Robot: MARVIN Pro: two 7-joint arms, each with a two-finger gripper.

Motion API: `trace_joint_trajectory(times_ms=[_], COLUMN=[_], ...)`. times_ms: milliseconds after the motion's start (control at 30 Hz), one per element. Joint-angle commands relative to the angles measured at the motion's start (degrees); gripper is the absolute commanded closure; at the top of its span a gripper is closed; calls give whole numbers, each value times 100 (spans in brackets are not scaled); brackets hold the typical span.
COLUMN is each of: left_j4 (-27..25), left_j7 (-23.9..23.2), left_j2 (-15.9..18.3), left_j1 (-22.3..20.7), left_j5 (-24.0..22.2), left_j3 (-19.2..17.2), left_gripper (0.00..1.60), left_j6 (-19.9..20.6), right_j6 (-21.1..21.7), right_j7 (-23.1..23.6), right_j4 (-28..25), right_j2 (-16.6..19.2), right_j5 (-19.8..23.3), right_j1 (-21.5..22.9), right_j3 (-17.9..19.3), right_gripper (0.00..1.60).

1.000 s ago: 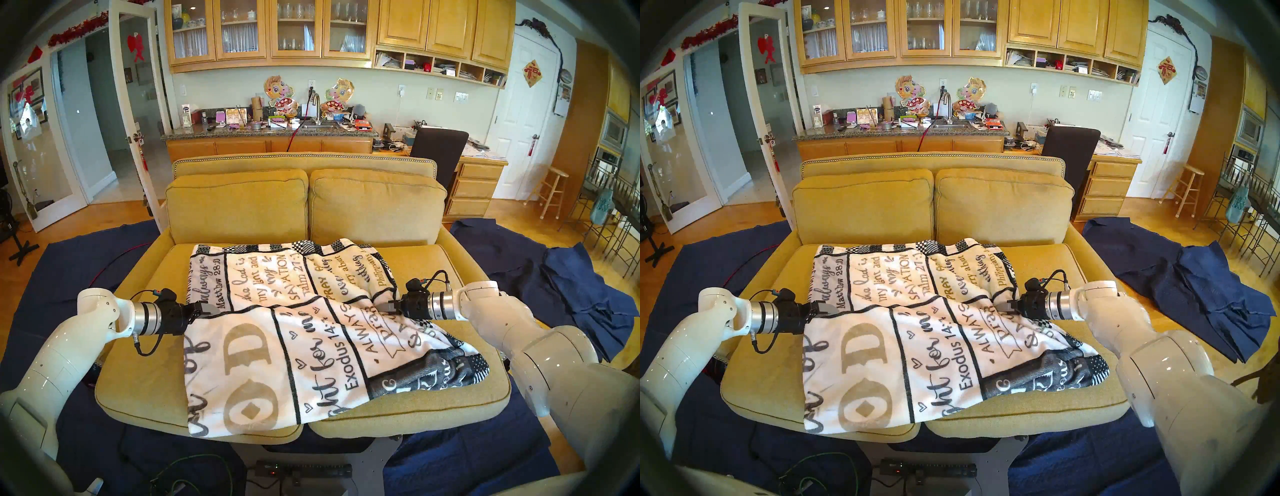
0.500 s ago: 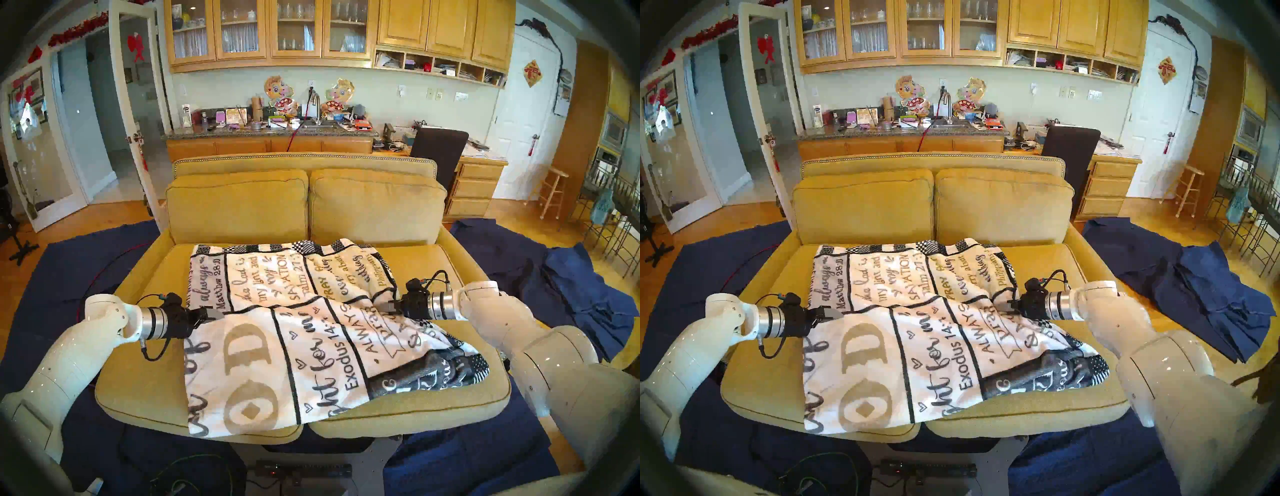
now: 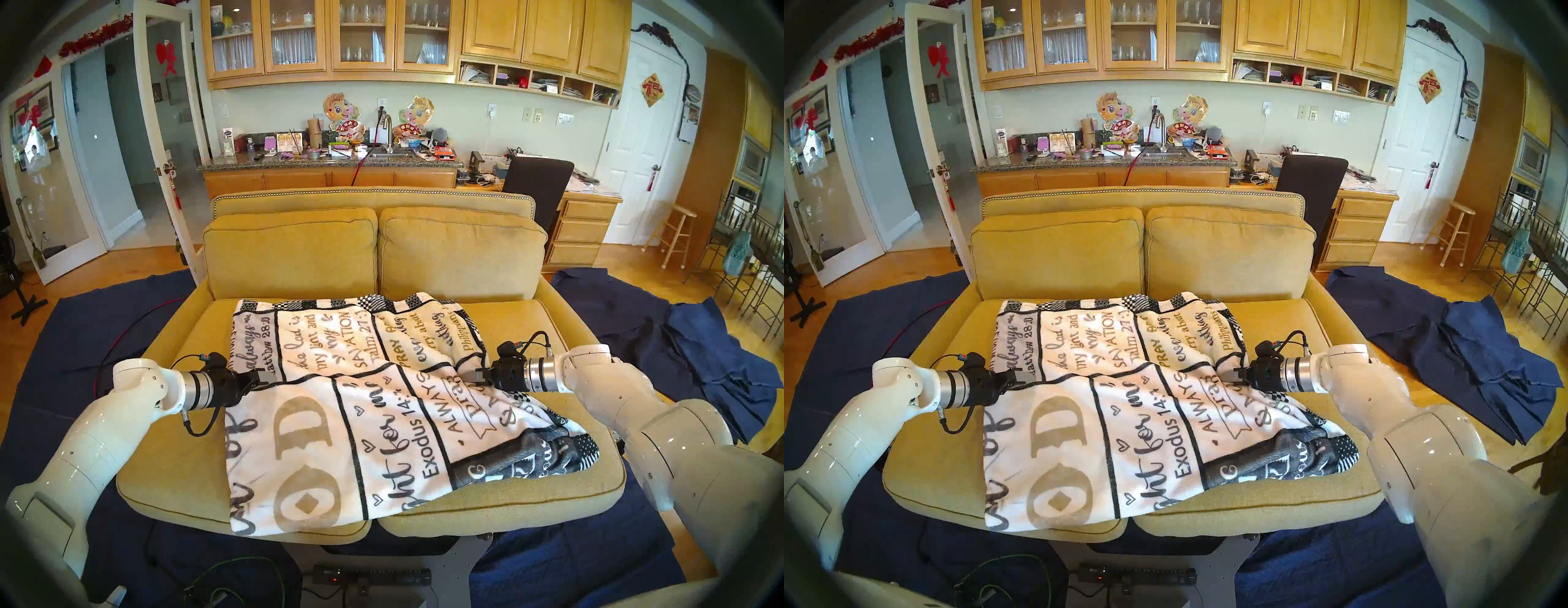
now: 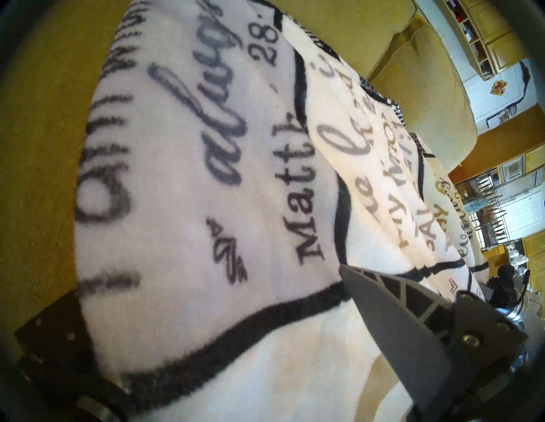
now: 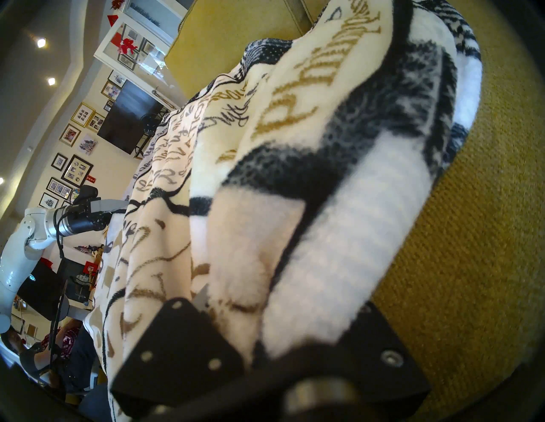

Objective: Fold the blanket in half twice

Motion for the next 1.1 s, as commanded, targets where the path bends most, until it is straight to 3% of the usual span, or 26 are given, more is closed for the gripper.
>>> trace_joint_trajectory(times_ms=[0,633,700,733,867,900,967,1067], left_j4=[-50,51,19,2,-59,-67,-78,-106], left_j7=[-54,-447,-458,-464,-436,-429,-407,-385], left_j2=[124,136,138,140,137,135,129,124], left_j1=[-416,-175,-150,-136,-88,-81,-70,-46], left_j5=[54,124,124,128,147,148,153,162], left_j3=[-136,-11,-10,-9,-18,-20,-24,-30], left_gripper=[0,0,38,38,80,80,110,135], left_j6=[-74,65,65,62,49,47,42,14], right_j6=[-10,-8,-8,-8,-8,-8,-8,-8], right_j7=[85,112,111,111,110,110,110,109], right_j4=[-90,-95,-95,-95,-94,-94,-94,-94], right_j2=[-4,1,1,1,1,1,1,0], right_j5=[17,12,12,12,12,12,12,12], right_j1=[113,115,115,115,115,115,115,115], right_j3=[14,7,7,7,8,8,8,8], right_gripper=[160,160,160,160,160,160,160,160])
